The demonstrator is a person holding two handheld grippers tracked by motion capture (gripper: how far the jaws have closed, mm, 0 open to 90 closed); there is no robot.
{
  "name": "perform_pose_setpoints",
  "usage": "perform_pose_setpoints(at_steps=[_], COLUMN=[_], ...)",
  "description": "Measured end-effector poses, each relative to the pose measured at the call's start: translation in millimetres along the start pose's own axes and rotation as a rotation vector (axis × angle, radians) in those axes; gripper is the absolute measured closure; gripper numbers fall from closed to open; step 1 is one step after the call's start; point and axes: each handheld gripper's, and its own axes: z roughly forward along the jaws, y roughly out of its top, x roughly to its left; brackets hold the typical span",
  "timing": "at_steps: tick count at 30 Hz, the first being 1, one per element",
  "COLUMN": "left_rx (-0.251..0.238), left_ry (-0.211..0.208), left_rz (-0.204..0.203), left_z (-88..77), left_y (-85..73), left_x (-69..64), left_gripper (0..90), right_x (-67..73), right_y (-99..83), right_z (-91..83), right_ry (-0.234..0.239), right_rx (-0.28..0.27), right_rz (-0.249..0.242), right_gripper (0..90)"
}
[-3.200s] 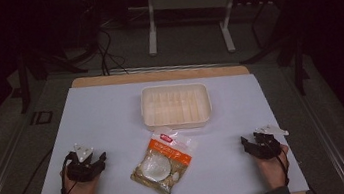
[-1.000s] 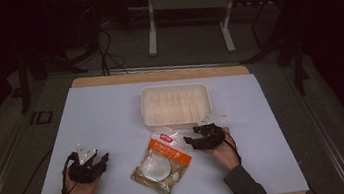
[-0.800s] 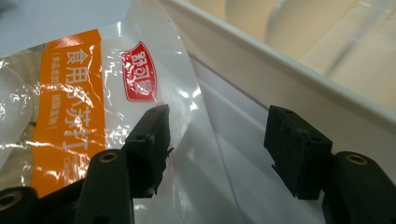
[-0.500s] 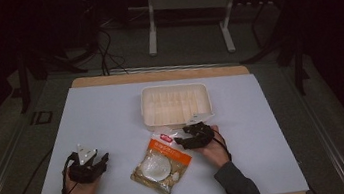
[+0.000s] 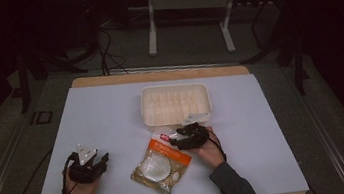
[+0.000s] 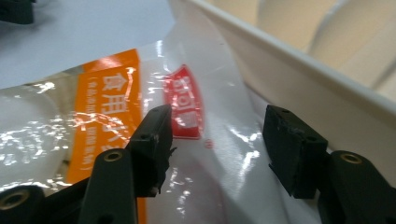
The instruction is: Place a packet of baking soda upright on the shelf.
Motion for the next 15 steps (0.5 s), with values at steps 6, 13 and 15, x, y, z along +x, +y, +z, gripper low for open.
perform_pose_setpoints(at_steps=[6, 13, 15], left_rx=[0.0, 0.002, 0.001], left_ry=[0.002, 0.008, 0.01], left_rz=[0.004, 0.008, 0.01], left_z=[0.0, 0.2, 0.2], left_y=[0.0, 0.1, 0.1], left_x=[-0.2, -1.3, -1.5], left_gripper=[54.3, 53.8, 53.7], right_x=[-2.4, -1.7, -1.9], right_y=[0.6, 3.4, 4.1], right_z=[-4.6, -13.3, -14.8], right_ry=[0.02, 0.064, 0.079], right_rx=[-0.007, -0.015, -0.016], right_rz=[0.033, 0.036, 0.043], right_gripper=[45.1, 47.4, 47.7])
